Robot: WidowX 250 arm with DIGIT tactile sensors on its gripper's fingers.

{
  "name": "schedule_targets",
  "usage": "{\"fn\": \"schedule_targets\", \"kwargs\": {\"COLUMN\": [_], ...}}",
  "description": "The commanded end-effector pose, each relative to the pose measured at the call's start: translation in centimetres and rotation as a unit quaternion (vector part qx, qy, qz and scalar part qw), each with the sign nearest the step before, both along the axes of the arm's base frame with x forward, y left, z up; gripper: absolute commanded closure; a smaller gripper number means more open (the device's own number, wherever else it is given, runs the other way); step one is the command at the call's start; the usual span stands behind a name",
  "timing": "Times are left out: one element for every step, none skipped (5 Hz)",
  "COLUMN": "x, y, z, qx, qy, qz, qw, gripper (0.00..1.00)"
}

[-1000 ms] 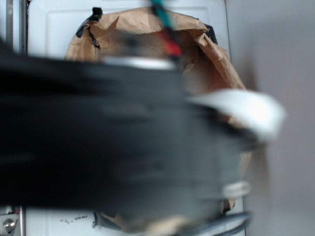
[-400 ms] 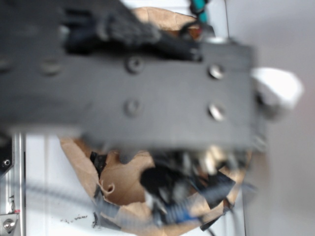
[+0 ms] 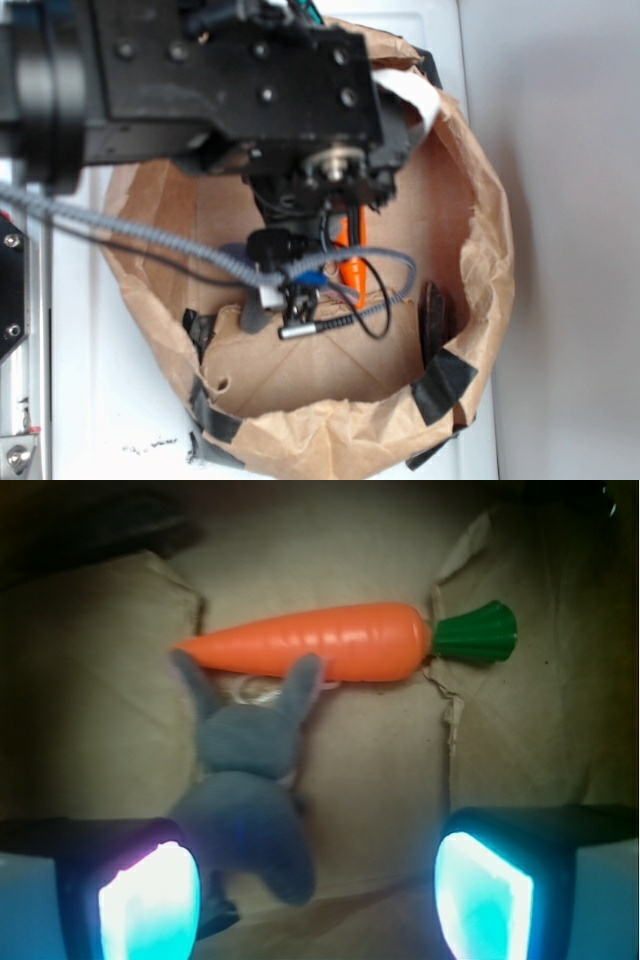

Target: Grab the gray animal.

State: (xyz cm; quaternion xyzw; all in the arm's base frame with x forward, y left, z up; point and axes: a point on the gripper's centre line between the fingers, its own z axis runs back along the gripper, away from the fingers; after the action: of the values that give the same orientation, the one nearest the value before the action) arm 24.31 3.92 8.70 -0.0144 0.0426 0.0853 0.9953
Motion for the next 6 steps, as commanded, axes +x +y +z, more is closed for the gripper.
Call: {"fn": "schedule_targets", "kwargs": {"x": [-1.1,-0.8,-0.6,-0.4,-0.4,-0.1], "y": [-4.4,-6.2,-6.8,-6.4,-5.4,-4.1], "z": [-3.4,-4.8,-6.1,-6.8,-3.9,-0.4], "qx": [-0.043,-0.041,-0.020,-0.008,-0.025,-0.075], "qy": [0.029,0.032,0.026,0.022,-0.003,-0.005], "qz": [-0.027,-0.020,-0.020,-0.014,-0.010,-0.015], "qw": [0.998,0.998,0.999,1.000,1.000,0.997], "gripper": [0.00,0.00,0.00,1.00,1.00,1.00]}}
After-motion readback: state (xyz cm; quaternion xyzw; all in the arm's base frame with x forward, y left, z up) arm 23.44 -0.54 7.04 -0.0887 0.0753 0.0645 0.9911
